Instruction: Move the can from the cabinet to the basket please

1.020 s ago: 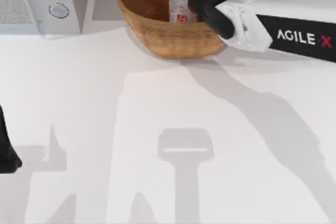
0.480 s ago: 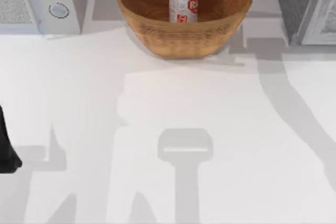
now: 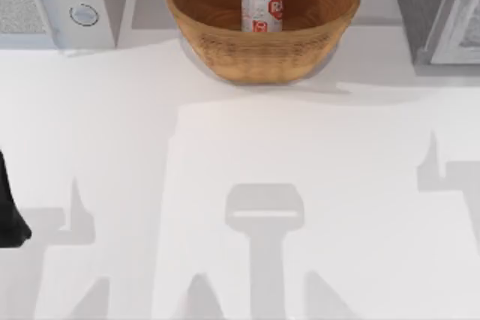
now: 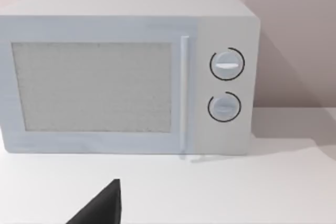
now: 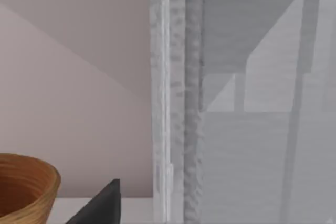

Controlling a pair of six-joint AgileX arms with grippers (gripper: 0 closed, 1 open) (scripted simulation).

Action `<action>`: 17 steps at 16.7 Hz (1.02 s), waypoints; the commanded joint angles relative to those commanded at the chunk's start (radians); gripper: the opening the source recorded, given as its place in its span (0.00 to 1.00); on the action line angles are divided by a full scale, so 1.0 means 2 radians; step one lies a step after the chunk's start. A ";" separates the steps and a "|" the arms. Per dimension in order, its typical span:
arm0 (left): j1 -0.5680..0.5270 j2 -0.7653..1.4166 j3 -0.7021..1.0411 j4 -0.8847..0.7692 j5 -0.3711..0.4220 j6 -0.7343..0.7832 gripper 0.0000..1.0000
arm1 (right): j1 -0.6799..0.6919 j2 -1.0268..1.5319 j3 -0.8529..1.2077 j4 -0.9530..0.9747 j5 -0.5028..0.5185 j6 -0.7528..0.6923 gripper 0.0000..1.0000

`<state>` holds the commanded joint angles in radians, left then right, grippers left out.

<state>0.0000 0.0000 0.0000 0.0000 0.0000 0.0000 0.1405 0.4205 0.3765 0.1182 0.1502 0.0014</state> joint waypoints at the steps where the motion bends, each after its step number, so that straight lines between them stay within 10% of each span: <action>1: 0.000 0.000 0.000 0.000 0.000 0.000 1.00 | -0.013 -0.044 -0.037 -0.011 -0.014 0.000 1.00; 17: 0.000 0.000 0.000 0.000 0.000 0.000 1.00 | -0.097 -0.175 -0.175 -0.026 -0.103 0.000 1.00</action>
<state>0.0000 0.0000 0.0000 0.0000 0.0000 0.0000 -0.0529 0.0696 0.0274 0.0655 -0.0562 0.0022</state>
